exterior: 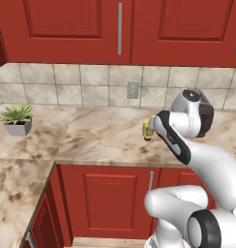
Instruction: Place the condiment bottle and mustard from the counter to the top shelf of the fridge. If the existing items in the fridge are on the top shelf, move them to other shelves.
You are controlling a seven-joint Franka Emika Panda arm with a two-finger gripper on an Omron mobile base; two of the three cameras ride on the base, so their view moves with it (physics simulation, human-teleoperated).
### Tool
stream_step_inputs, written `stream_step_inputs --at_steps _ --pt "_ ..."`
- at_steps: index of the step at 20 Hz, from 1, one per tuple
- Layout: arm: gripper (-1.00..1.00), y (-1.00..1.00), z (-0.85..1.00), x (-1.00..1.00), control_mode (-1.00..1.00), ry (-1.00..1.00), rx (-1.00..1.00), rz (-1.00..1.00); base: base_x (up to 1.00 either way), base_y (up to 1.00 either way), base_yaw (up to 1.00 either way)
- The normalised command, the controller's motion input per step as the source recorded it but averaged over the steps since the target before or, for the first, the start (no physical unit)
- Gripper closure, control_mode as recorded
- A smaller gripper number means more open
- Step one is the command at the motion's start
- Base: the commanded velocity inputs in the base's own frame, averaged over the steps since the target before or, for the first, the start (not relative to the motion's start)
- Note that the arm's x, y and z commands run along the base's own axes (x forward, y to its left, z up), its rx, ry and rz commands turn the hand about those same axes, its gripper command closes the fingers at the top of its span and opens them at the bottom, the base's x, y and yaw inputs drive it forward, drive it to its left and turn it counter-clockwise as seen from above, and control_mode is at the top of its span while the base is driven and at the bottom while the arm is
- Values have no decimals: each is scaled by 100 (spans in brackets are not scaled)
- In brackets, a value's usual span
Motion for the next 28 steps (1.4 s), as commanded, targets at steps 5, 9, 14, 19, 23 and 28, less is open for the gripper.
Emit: stream_step_inputs --at_steps 5,9,14,19,23,28 --pt "-100 0 -29 19 -100 -3 -6 0 0 0 0" --pt "-100 -2 -17 26 -100 -1 -3 0 0 0 0" --pt "-100 0 -10 27 -100 0 0 0 0 0 0" --pt "-100 -1 -12 33 -100 0 0 0 0 0 0" --pt "-100 -5 -11 25 -100 0 0 0 0 0 0" --pt "-100 -11 -13 20 -100 0 0 0 0 0 0"
